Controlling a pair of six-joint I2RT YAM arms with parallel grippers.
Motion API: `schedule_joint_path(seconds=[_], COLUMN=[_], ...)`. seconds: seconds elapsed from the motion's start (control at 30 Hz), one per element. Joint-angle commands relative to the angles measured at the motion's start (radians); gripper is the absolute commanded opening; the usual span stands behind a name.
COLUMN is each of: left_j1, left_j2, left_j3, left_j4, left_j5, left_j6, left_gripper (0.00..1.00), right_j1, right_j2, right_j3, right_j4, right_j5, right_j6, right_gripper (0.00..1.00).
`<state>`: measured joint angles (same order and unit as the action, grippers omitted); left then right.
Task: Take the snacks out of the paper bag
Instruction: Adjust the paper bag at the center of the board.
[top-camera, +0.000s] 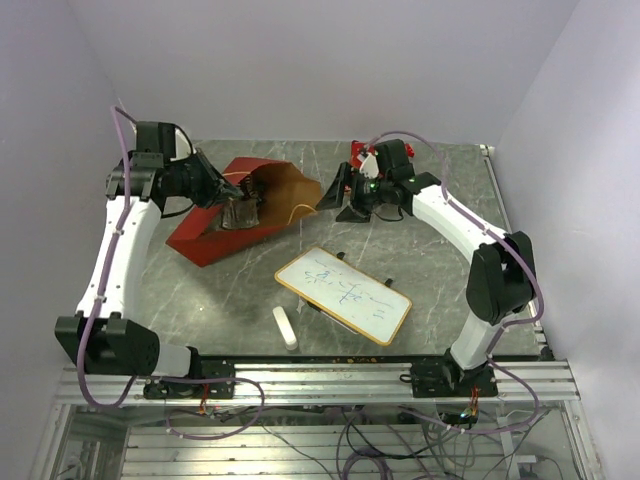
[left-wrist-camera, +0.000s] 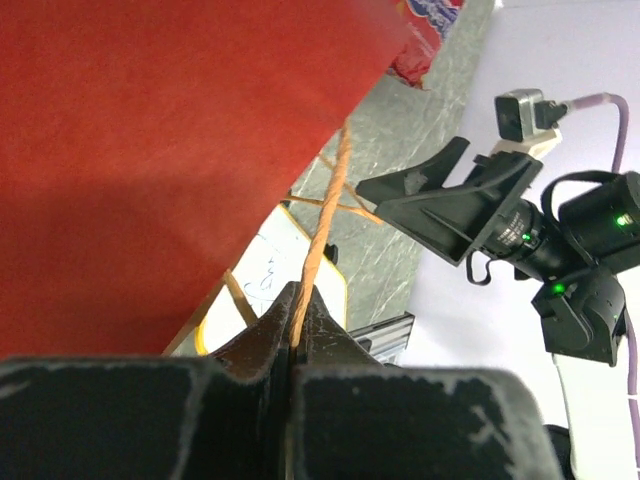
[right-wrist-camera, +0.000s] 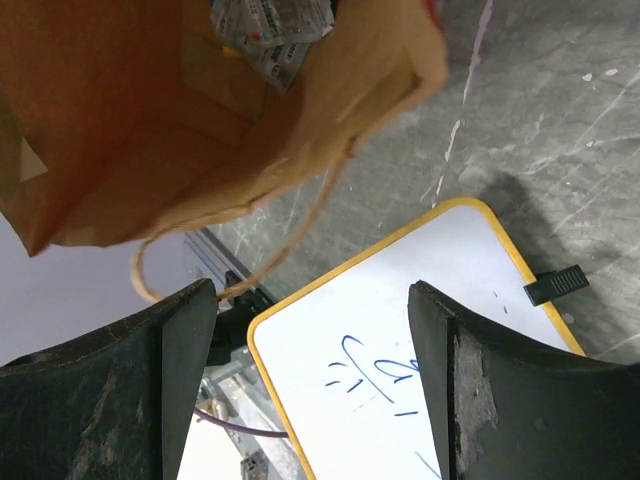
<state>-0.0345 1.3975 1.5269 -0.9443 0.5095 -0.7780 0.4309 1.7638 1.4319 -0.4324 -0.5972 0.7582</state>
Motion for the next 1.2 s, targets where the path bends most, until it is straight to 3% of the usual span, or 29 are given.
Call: schedule_joint_path(seconds=[0.0,0.1,0.37,0.67,0.83,0.93,1.03,1.17], left_j1=[-0.063,-0.084,-0.084,-0.079,-0.074,-0.058,-0.042,-0.039], left_j2=[-0.08,-0.1,-0.026,0.041,0.072,0.085,0.11,0.155], left_j3=[-0.043,-0.055,0.051,0.11,0.13,0.137,0.154,0.223], left_j4=[0.181,0.265,0.262,0.352,0.372,0.387,0.417,0.411], left_j5=[-0.078,-0.114,-0.118,-0.121,-0.113,-0.107,-0.074,-0.055], left_j6=[-0.08,-0.09,0.022,0.051,0.056,0.048,0.036,0.068], left_gripper=[0.07,0.07,0.07,0.07,0.07,0.07,0.07,0.07], right_j1=[0.009,0.011,0.049,0.168,0.178,0.181,0.195,0.208], right_j2=[0.015,0.03,0.054,0.072,0.072,0.083,0.107,0.142], right_j3=[0.011,0.016,0.02,0.009,0.024,0.029,0.045,0.083], right_j4=[0.039,0.045,0.017,-0.03,-0.072,-0.063,-0.056,-0.047], right_j5=[-0.027,-0.038,0.005,0.107,0.172,0.16,0.15,0.134], right_j6=[-0.046,-0.041,-0.087,-0.164,-0.203,-0.181,-0.163,-0.132], right_gripper=[0.76,0.75,0.75,0.62,0.6,0.48,0.45,0.31])
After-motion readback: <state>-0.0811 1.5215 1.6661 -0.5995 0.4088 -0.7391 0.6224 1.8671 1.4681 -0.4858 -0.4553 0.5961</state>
